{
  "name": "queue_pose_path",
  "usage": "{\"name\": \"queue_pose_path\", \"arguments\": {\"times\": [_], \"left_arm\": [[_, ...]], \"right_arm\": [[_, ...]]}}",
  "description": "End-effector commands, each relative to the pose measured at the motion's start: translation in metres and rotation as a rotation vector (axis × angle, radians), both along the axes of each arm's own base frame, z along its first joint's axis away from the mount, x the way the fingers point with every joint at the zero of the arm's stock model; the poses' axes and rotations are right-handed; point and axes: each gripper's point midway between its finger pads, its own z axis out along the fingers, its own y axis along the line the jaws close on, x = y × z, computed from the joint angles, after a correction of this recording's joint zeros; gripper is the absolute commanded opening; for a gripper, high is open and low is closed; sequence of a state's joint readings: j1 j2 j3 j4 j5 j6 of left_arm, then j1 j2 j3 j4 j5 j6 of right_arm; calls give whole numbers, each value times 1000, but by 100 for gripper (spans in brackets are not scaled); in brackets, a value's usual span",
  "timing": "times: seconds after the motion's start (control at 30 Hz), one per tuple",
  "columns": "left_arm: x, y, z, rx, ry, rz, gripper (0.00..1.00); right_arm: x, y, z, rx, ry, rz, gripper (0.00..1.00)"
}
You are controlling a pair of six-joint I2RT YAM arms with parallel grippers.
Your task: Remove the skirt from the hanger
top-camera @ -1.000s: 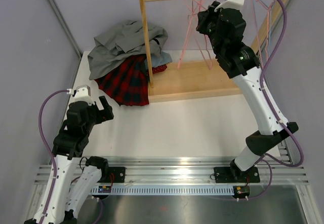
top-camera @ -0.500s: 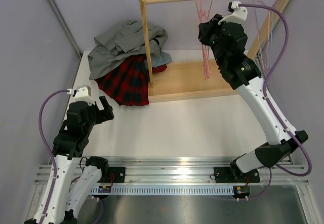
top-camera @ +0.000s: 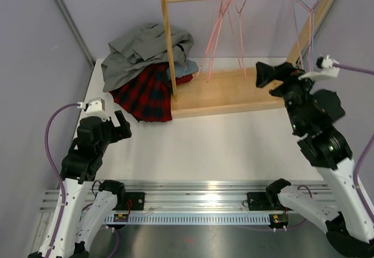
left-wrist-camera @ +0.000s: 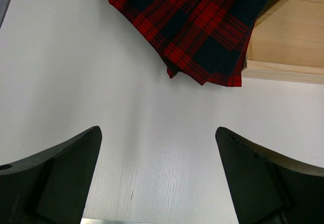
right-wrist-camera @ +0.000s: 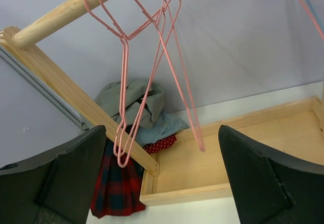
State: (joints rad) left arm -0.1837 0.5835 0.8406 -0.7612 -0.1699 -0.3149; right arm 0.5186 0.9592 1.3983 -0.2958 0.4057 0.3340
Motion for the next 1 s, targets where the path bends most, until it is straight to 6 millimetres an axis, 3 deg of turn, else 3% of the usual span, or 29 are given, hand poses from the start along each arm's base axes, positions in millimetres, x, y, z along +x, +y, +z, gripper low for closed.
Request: {"name": "queue_pose_path", "arguments": {"times": [0.0,0.1,0.3,0.47,0.6,0.97], "left_arm": [[5,-7,7,-20,-33,-28,99],[6,-8,6,-22,-30,-33,99],[9,-18,0,-26,6,-78,99],[9,-27,-4,-22,27,-113,99],[7,-36,-6,-15,37,-150,99],[6,-45,-6,-21,39,-198,99]], "right_arm": [[-28,-15,-28,7,15,7,99],[-50,-28,-90,-28,193,-7,99],[-86,-65,-159,-76,348,-116,99],[-115,-98,-168,-58,325,-209,100],[-127,-110,-175,-42,298,-235,100],[-122,-83,-176,-61,293,-94,99]]}}
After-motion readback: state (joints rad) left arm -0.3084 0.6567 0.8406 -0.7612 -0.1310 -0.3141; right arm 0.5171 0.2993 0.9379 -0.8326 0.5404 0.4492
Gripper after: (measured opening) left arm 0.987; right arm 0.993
